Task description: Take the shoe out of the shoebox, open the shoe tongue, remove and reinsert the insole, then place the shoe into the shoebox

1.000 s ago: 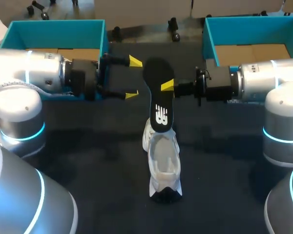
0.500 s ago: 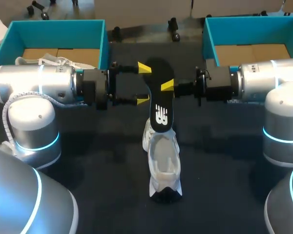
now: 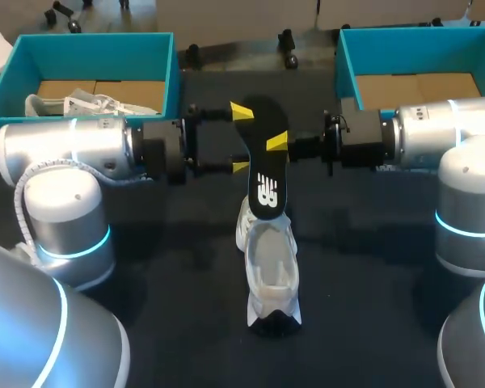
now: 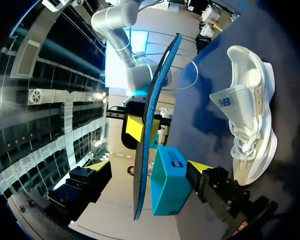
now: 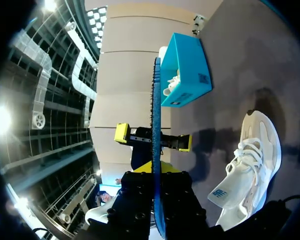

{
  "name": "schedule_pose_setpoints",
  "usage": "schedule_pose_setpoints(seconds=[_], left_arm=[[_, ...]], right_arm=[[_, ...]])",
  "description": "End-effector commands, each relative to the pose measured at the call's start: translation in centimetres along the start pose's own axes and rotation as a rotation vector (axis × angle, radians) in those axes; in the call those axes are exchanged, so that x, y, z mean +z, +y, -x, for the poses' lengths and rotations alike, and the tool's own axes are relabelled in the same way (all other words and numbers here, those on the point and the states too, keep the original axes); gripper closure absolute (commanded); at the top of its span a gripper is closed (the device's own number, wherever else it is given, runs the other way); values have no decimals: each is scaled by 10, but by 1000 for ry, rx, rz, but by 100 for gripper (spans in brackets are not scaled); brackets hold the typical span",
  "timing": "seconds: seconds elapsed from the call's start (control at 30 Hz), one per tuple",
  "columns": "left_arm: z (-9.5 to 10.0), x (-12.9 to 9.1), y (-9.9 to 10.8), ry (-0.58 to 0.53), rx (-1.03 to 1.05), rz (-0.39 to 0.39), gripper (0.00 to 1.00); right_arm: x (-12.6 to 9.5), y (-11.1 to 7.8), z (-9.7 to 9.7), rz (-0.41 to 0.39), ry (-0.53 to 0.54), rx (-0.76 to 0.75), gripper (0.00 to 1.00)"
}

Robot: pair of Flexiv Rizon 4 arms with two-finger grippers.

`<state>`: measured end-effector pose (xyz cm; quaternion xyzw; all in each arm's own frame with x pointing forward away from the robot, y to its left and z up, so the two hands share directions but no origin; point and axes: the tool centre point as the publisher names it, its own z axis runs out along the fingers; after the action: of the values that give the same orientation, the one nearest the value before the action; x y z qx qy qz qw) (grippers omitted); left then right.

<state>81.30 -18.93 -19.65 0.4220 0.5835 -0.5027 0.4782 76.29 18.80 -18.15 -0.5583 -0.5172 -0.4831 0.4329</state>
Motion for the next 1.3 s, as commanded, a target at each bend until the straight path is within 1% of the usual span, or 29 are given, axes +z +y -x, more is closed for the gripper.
schedule_pose_setpoints(seconds=[0.03,0.07,0.13,0.17,0.2,0.23,0.5,0.67,0.87,1.3], left_arm=[[-1,5,-4,-19,3,17,17],[0,6,-4,-22,3,17,26],[1,6,-5,-25,4,17,41],[1,7,-5,-25,6,16,42],[1,7,-5,-26,6,16,49],[2,7,-6,-27,7,15,51],[2,11,-9,-31,13,5,52],[7,13,-11,-37,20,3,54],[11,17,-12,-46,37,5,59],[9,19,-10,-37,50,17,73]], right_arm=[[2,0,0,3,-1,0,100],[2,0,0,3,-1,0,100],[2,0,0,3,-1,0,100],[2,0,0,3,-1,0,100],[2,0,0,3,-1,0,100],[2,0,0,3,-1,0,100],[2,0,0,3,-1,0,100],[2,0,0,3,-1,0,100],[2,0,0,3,-1,0,100],[2,0,0,3,-1,0,100]])
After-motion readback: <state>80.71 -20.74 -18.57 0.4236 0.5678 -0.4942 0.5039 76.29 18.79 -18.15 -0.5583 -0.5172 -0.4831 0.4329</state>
